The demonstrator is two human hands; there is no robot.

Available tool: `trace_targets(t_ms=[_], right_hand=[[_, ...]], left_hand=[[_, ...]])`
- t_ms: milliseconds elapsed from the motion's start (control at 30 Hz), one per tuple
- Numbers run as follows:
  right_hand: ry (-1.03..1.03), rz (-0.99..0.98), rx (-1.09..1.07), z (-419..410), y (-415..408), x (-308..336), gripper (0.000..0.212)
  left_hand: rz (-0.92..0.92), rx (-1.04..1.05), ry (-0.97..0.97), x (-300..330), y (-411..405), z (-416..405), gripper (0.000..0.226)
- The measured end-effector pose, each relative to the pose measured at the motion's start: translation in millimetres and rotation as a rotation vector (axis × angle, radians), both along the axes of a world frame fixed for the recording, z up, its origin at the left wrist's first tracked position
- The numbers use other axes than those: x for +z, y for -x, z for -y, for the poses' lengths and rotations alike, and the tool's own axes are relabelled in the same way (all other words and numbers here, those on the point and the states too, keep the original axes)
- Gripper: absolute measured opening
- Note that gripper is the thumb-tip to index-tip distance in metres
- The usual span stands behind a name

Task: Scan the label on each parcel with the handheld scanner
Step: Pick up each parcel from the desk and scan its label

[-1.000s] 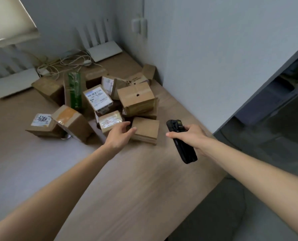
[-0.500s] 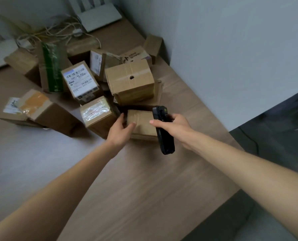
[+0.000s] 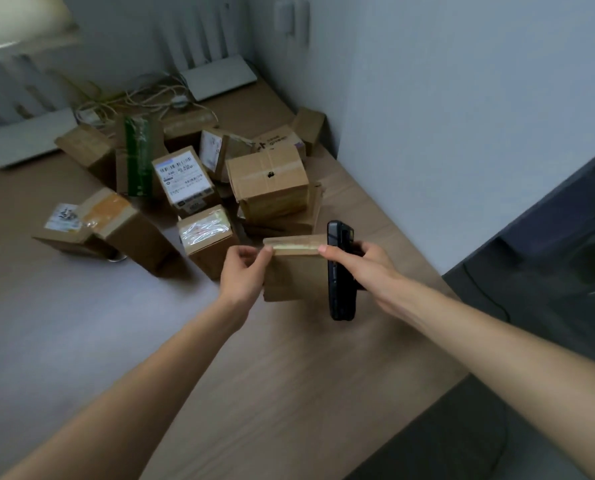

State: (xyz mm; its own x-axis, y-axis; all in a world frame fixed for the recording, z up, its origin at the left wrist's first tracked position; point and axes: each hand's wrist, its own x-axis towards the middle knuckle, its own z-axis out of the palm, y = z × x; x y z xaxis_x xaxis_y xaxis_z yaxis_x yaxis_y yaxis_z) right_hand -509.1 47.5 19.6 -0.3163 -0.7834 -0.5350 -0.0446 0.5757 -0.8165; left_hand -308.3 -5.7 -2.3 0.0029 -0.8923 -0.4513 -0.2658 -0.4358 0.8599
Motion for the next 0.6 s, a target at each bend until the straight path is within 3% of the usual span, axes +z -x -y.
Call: trace_targets(t_ms=[100, 267, 433, 600], right_hand=[[0.053, -0.031, 0.029, -20.7, -10.1, 23.0, 0.051], [0.122, -0.07, 0.096, -65.4, -40.4, 80.3, 0.068], [0.234, -0.082, 0.151, -114.0, -79.2, 159.2, 0.058], [0.342, -0.1, 0.164, -146.4, -105.5, 237.6, 0.048]], left_hand=[[-0.098, -0.072, -0.049, 20.2, -16.2, -23.2, 0.055], [-0.186, -0.107, 0.029, 79.1, -56.8, -72.7, 0.045], [-0.251, -0.057, 0.198, 151.7, -97.1, -120.1, 0.024], [-0.291, -0.082, 0.326, 225.6, -132.3, -149.1, 0.067]])
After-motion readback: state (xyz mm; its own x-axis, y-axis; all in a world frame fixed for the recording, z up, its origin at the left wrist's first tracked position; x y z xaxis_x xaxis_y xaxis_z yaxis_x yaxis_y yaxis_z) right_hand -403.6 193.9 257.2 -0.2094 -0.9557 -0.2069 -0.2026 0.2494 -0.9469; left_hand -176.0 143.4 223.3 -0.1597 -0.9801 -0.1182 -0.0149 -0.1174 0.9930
